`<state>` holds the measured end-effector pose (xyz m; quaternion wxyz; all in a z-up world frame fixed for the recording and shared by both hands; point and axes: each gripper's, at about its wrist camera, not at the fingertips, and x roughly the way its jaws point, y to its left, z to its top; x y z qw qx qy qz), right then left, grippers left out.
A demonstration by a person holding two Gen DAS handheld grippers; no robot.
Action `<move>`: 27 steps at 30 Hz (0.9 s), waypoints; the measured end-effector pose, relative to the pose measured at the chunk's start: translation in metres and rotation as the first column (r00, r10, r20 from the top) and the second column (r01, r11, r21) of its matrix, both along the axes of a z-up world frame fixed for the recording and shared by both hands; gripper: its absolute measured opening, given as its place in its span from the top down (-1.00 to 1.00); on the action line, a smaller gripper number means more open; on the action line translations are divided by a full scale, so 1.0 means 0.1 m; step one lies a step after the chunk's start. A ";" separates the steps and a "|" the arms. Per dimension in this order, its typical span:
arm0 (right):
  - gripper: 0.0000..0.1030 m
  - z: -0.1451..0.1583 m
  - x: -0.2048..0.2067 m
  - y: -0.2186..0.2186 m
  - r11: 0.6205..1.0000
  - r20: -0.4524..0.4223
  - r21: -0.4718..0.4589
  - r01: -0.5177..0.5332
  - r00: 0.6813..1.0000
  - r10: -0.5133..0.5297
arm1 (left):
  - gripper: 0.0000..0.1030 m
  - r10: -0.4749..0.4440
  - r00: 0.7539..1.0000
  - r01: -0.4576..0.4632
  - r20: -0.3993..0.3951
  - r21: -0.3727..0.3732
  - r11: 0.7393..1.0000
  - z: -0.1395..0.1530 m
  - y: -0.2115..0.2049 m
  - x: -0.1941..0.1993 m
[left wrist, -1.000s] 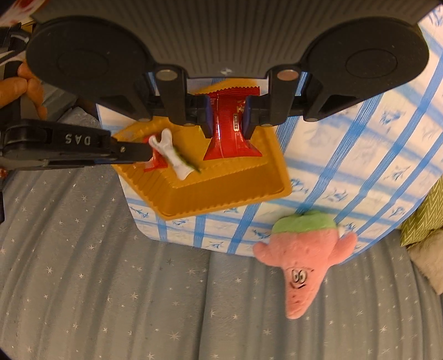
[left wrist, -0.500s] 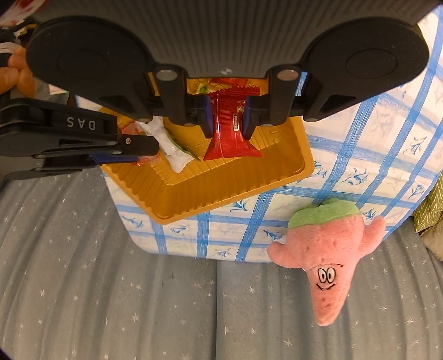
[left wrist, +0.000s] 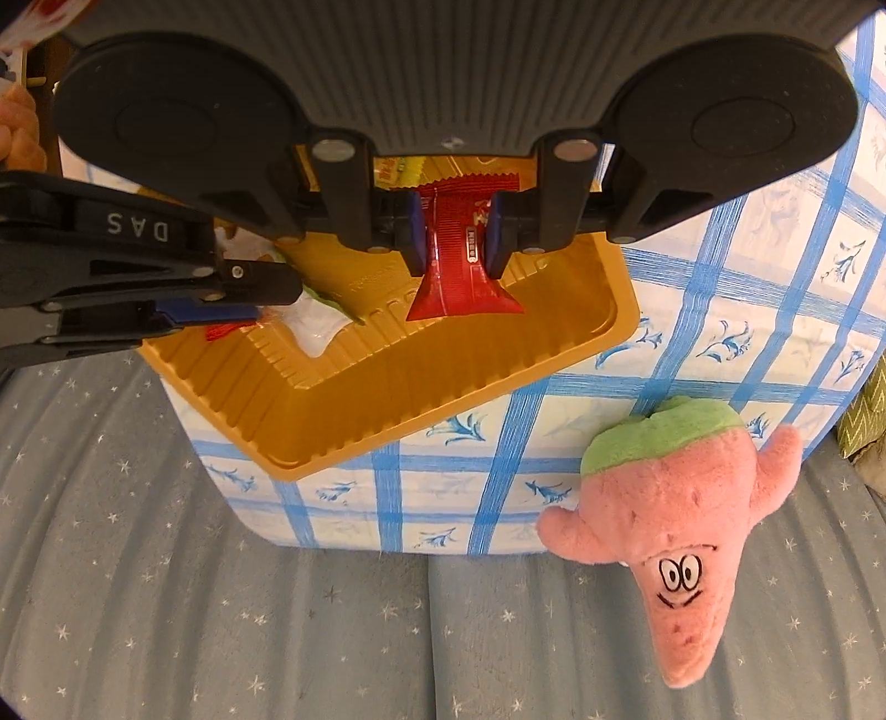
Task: Organize snacks
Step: 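Open both grippers to drop the red candy and clear packet into the tray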
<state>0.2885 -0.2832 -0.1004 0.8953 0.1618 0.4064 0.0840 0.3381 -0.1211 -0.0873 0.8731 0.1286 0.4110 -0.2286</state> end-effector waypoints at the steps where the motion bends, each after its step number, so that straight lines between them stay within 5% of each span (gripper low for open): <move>1: 0.58 -0.01 0.01 0.00 1.000 -0.001 0.000 0.001 1.000 -0.001 | 0.62 0.000 1.000 0.000 -0.002 0.004 1.000 -0.02 0.00 0.02; 16: 0.58 -0.11 0.16 -0.02 1.000 -0.015 0.012 0.011 1.000 -0.011 | 0.61 0.010 0.999 -0.009 -0.041 0.016 1.000 -0.22 0.00 0.23; 20: 0.58 -0.12 0.17 -0.03 1.000 -0.016 0.016 0.015 1.000 -0.015 | 0.30 0.025 0.999 -0.025 -0.041 0.002 1.000 -0.21 0.03 0.24; 27: 0.58 -0.12 0.18 -0.04 1.000 -0.010 0.020 0.020 1.000 -0.020 | 0.30 0.026 0.999 -0.026 -0.031 -0.007 1.000 -0.16 0.10 0.24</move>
